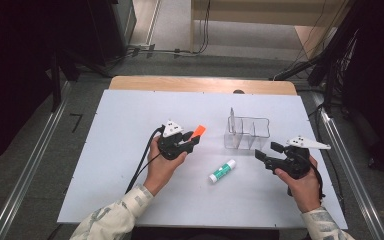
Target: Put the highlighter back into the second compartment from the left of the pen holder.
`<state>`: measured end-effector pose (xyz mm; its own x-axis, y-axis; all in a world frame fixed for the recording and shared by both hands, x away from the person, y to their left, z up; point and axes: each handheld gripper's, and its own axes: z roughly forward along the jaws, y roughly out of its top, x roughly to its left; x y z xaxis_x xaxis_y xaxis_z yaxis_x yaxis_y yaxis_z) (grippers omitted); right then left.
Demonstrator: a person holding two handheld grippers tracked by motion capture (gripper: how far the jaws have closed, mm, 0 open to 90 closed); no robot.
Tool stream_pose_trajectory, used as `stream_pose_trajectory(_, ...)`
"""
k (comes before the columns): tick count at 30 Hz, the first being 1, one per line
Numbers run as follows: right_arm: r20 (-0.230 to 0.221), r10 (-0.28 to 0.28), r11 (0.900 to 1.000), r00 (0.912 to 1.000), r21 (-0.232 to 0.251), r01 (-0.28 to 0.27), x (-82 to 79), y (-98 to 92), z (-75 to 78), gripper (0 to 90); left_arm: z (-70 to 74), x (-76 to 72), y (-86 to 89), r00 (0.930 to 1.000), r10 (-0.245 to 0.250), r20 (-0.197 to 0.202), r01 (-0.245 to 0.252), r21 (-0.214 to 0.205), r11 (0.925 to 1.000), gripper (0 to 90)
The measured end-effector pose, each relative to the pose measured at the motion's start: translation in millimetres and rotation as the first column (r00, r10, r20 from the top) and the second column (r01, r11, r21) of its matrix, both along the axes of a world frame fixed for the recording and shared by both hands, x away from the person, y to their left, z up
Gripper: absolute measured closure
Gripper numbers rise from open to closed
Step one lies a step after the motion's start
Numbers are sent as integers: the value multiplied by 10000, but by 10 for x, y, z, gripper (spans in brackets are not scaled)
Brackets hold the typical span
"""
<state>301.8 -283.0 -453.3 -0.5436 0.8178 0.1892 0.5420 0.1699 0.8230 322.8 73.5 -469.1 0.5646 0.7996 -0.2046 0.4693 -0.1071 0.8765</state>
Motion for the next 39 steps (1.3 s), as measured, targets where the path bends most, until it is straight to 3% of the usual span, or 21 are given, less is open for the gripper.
stream_pose_trajectory(16,-134,1018,9947,9947,-137,-1020,-38,390,-40,238,14,-16,-112,9997,-223,82,223,-37,9997,678)
stream_pose_trajectory(39,-254,1759,9839,9841,-284,-1766,-47,727,-105,244,6,-28,-191,9994,-323,105,324,-87,9994,678)
